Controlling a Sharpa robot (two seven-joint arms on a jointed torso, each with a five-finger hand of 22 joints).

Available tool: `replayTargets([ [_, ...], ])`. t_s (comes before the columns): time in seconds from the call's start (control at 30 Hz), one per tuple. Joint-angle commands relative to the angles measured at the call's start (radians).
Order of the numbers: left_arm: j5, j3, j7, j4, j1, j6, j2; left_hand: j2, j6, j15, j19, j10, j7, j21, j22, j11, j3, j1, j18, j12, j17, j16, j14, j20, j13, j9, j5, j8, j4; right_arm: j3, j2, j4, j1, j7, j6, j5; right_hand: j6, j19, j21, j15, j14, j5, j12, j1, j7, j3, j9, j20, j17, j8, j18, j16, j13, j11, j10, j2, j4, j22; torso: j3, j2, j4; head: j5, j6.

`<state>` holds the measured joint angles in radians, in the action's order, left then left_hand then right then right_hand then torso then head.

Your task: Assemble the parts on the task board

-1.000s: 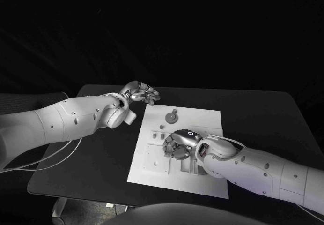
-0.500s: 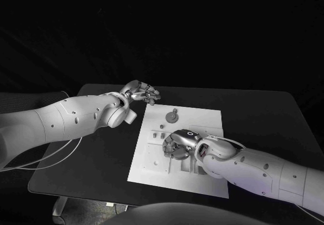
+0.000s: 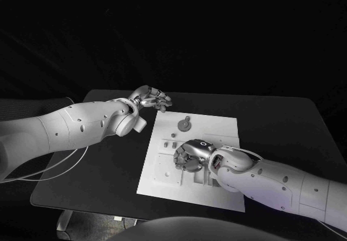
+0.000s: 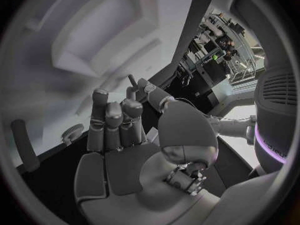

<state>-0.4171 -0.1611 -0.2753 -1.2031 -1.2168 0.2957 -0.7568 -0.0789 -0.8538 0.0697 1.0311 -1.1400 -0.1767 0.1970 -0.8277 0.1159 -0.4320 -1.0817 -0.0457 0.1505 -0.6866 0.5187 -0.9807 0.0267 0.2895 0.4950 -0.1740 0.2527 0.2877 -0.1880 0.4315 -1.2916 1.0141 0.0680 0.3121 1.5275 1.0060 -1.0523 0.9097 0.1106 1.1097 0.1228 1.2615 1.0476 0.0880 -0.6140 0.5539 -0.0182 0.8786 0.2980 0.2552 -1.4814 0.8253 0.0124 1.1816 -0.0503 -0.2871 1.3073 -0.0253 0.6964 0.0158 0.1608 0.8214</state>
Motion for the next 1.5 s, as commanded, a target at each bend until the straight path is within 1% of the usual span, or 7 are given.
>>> replayTargets([
  [0.03, -0.003, 0.001, -0.006, -0.001, -0.002, 0.003, 0.001, -0.003, 0.000, 0.006, 0.001, -0.003, -0.007, -0.004, 0.001, 0.001, 0.006, -0.011, -0.021, -0.004, -0.001, -0.005, 0.001, -0.003, -0.001, -0.001, 0.002, 0.004, 0.001, 0.000, -0.002, -0.003, -0.002, 0.006, -0.006, 0.013, 0.006, -0.003, 0.002, 0.008, -0.003, 0.001, -0.004, 0.002, 0.006, -0.001, 0.002, 0.005, 0.000, 0.004, 0.007, 0.003, 0.002, 0.005, -0.004, 0.003, -0.003, 0.016, -0.0004, 0.000, 0.0000, 0.000, 0.000],
  [0.4, -0.008, 0.001, -0.006, -0.001, -0.002, 0.003, 0.000, -0.004, 0.002, 0.006, 0.001, -0.003, -0.008, -0.005, 0.001, 0.002, 0.006, -0.013, -0.021, -0.006, -0.004, -0.008, 0.001, -0.003, -0.001, -0.003, 0.002, 0.004, 0.001, 0.000, -0.004, 0.012, -0.002, 0.003, -0.010, 0.014, 0.005, -0.003, 0.002, 0.008, -0.003, 0.001, -0.003, 0.003, 0.007, -0.002, 0.002, 0.005, 0.000, 0.003, 0.007, 0.003, 0.002, 0.005, -0.005, 0.002, -0.003, 0.016, 0.0006, 0.000, 0.0002, -0.002, -0.001],
  [0.7, -0.011, 0.001, -0.005, -0.002, -0.002, 0.002, 0.001, -0.004, 0.002, 0.006, 0.000, -0.003, -0.008, -0.006, 0.001, 0.002, 0.006, -0.014, -0.021, -0.006, -0.005, -0.009, 0.002, -0.003, -0.002, -0.003, 0.002, 0.004, 0.001, 0.000, -0.011, 0.023, -0.002, 0.004, -0.013, 0.018, -0.002, -0.002, 0.001, 0.006, -0.005, 0.000, -0.004, 0.006, 0.009, -0.001, 0.000, 0.005, 0.000, -0.003, 0.007, 0.004, 0.003, 0.003, -0.006, -0.004, -0.003, 0.016, 0.0000, 0.000, 0.0004, -0.002, -0.001],
  [0.9, -0.014, 0.001, -0.005, -0.003, -0.002, 0.002, -0.001, -0.004, 0.002, 0.006, 0.000, -0.003, -0.008, -0.006, 0.001, 0.002, 0.005, -0.015, -0.021, -0.007, -0.006, -0.010, 0.002, -0.003, -0.002, -0.003, 0.001, 0.004, 0.001, 0.000, -0.002, 0.021, -0.002, 0.005, -0.010, 0.021, -0.003, -0.001, 0.001, 0.005, -0.005, 0.000, -0.004, 0.011, 0.010, -0.003, -0.001, 0.006, 0.000, -0.004, 0.007, 0.004, 0.003, 0.002, -0.006, -0.004, -0.004, 0.016, 0.0002, 0.000, -0.0003, -0.002, -0.001],
  [1.1, -0.014, 0.001, -0.005, -0.003, -0.002, 0.002, -0.002, -0.004, 0.002, 0.007, 0.000, -0.003, -0.008, -0.006, 0.001, 0.002, 0.005, -0.016, -0.021, -0.007, -0.007, -0.011, 0.002, -0.003, -0.002, -0.003, 0.001, 0.004, 0.001, -0.001, 0.006, 0.015, -0.002, 0.007, -0.011, 0.023, -0.003, 0.001, 0.001, 0.004, -0.007, 0.000, -0.004, 0.023, 0.011, -0.005, -0.001, 0.007, 0.001, -0.005, 0.007, 0.004, 0.004, 0.001, -0.007, -0.005, -0.005, 0.017, 0.0007, 0.000, 0.0002, 0.003, -0.001],
  [1.23, -0.015, 0.001, -0.005, -0.003, -0.002, 0.001, -0.002, -0.004, 0.002, 0.007, 0.000, -0.003, -0.008, -0.007, 0.001, 0.002, 0.005, -0.017, -0.021, -0.007, -0.008, -0.011, 0.002, -0.003, -0.002, -0.004, 0.001, 0.004, 0.001, -0.001, 0.007, 0.012, -0.002, 0.009, -0.014, 0.023, -0.003, 0.001, 0.001, 0.004, -0.007, 0.000, -0.004, 0.024, 0.011, -0.005, -0.001, 0.007, 0.001, -0.005, 0.007, 0.004, 0.005, 0.001, -0.007, -0.005, -0.005, 0.017, 0.0003, 0.000, 0.0004, 0.005, -0.001],
  [1.5, -0.015, 0.001, -0.006, -0.003, -0.002, 0.001, -0.002, -0.003, 0.002, 0.007, 0.000, -0.003, -0.008, -0.007, 0.001, 0.002, 0.005, -0.017, -0.021, -0.008, -0.009, -0.012, 0.002, -0.004, -0.002, -0.004, 0.001, 0.004, 0.001, -0.002, 0.006, 0.011, -0.002, 0.010, -0.015, 0.023, -0.002, 0.001, 0.001, 0.004, -0.007, -0.001, -0.004, 0.023, 0.011, -0.005, -0.001, 0.006, 0.001, -0.005, 0.007, 0.003, 0.005, 0.001, -0.007, -0.006, -0.004, 0.017, 0.0004, 0.000, 0.0000, 0.004, -0.001],
])
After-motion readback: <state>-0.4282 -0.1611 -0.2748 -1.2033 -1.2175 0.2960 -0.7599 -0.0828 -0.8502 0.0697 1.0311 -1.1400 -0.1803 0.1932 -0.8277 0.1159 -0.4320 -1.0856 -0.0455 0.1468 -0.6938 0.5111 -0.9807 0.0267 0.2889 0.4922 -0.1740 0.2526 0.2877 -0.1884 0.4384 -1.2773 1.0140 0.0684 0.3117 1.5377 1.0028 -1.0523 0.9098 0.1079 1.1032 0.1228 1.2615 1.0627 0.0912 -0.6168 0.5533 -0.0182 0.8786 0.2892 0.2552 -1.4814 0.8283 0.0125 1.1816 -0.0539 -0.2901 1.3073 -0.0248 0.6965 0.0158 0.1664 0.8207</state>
